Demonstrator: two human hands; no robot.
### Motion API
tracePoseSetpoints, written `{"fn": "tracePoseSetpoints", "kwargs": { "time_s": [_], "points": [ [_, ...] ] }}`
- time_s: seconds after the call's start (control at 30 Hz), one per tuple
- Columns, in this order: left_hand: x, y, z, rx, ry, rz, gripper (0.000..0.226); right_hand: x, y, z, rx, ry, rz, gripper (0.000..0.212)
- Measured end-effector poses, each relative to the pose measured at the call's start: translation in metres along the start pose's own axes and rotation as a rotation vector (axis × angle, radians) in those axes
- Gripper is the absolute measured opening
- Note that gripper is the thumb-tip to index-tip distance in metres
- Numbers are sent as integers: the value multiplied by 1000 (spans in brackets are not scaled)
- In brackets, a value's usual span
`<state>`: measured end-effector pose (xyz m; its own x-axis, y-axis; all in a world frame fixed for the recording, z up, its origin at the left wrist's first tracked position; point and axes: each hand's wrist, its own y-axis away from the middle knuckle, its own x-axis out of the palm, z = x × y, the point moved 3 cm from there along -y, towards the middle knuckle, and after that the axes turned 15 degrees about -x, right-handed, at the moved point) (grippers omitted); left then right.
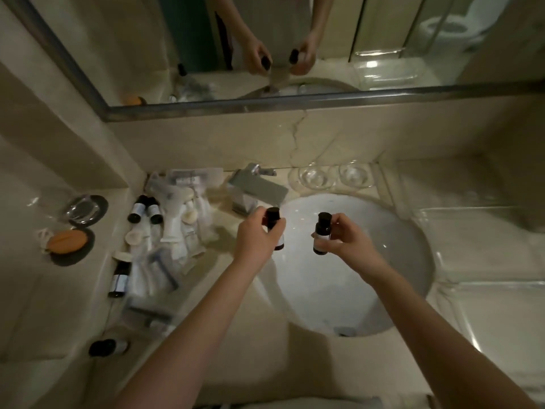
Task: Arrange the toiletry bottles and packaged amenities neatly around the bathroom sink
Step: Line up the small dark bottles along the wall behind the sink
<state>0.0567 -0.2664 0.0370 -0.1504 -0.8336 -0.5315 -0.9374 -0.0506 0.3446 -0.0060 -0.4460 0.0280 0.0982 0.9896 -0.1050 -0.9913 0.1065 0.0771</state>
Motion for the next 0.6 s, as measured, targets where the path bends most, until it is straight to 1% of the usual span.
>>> {"fn": "tracePoseSetpoints", "kwargs": {
  "time_s": [0.17,0.27,0.37,0.5,0.6],
  "points": [
    [68,6,-51,65,21,71,17,-79,1,-8,-27,126,-68,23],
    [105,7,-75,87,22,123,19,-120,0,-14,-30,137,-123,22],
    [140,5,-99,112,-5,164,13,-163,-5,-19,-24,196,-194,22],
    [183,-3,-134,145,-59,190,15,-220,-23,-30,-17,255,-369,26],
    [215,-13,-158,150,-109,199,24,-255,-39,-36,-4,292,-468,33]
  ]
}}
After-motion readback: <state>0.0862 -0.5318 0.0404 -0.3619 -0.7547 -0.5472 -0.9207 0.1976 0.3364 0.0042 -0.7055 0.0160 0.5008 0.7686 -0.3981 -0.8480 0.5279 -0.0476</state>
